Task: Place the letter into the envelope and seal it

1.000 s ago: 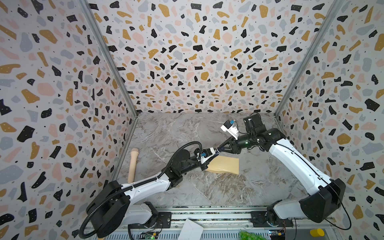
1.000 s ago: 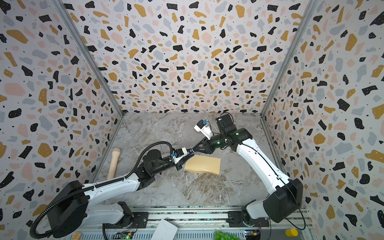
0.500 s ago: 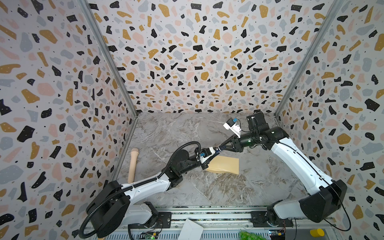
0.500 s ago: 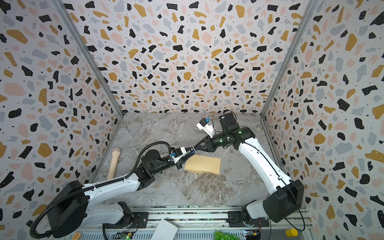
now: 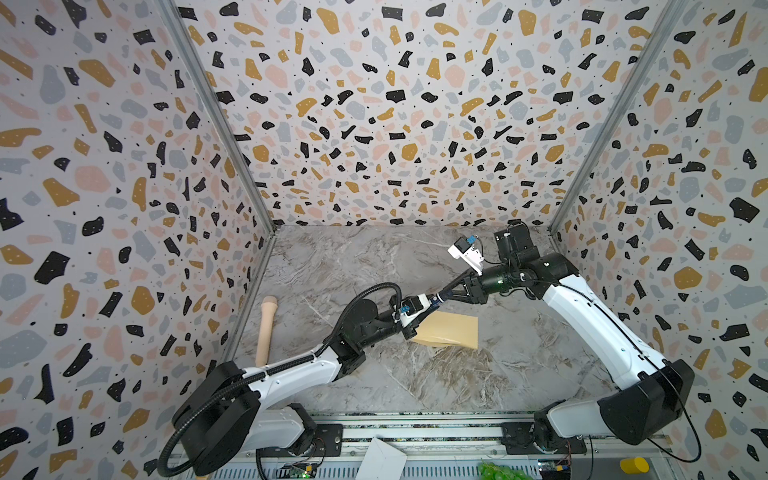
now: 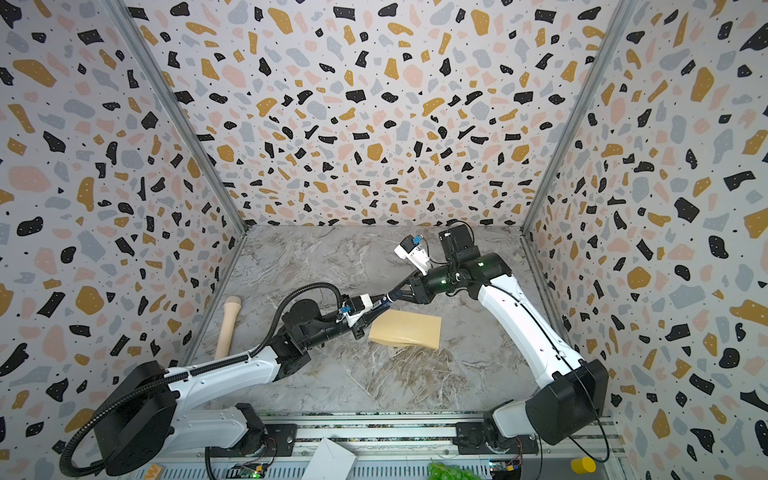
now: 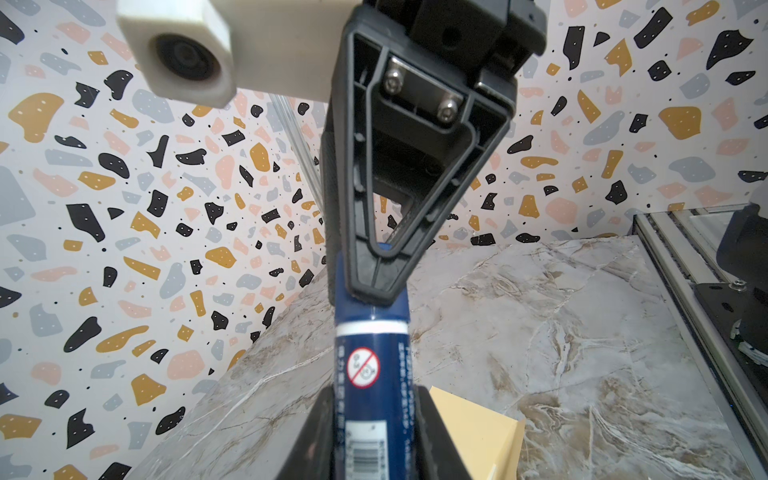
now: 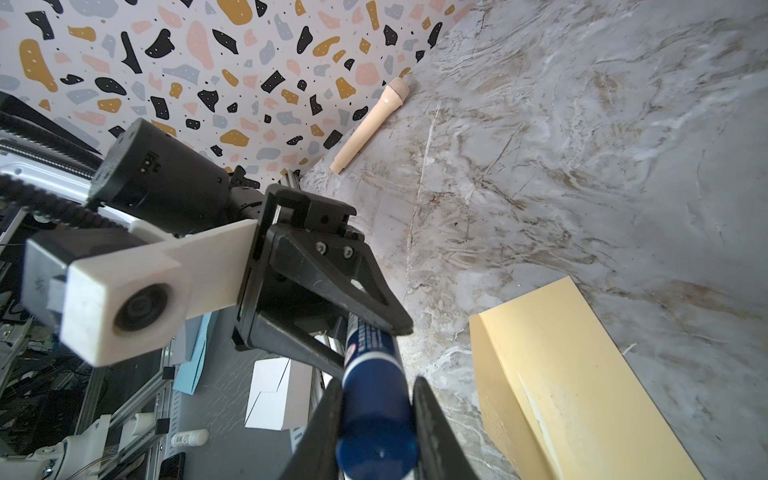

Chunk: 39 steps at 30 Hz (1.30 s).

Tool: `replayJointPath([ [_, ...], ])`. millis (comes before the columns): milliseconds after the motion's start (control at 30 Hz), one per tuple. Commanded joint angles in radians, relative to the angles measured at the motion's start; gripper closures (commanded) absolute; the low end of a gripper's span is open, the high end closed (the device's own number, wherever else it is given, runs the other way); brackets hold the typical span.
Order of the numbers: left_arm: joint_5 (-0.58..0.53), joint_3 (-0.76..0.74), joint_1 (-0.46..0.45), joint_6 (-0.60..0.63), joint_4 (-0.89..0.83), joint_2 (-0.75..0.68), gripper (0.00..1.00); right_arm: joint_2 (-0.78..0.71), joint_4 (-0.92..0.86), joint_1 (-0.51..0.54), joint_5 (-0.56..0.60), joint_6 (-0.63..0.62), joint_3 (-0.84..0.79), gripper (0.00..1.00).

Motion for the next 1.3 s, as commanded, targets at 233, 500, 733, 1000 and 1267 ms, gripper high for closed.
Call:
replayJointPath([
  [233, 0.022, -0.089, 0.014, 0.015, -0.167, -0.006, 1.00, -0.070, 0.086, -0.126, 0.074, -0.020, 0.117, 0.99],
  [500, 0.037, -0.102, 0.014, 0.020, -0.148, -0.014, 1.00, -0.070, 0.095, -0.141, 0.048, -0.012, 0.118, 0.99],
  [733, 0.037, -0.108, 0.013, 0.019, -0.145, -0.016, 1.00, -0.070, 0.102, -0.144, 0.039, -0.008, 0.108, 1.00],
  [1000, 0.020, -0.058, 0.001, 0.016, -0.187, -0.014, 1.00, -0.072, 0.125, -0.096, 0.039, 0.006, 0.063, 1.00],
  [1267, 0.034, 0.025, -0.009, -0.017, -0.244, -0.029, 0.56, -0.064, 0.115, 0.026, 0.184, -0.001, 0.033, 1.00],
])
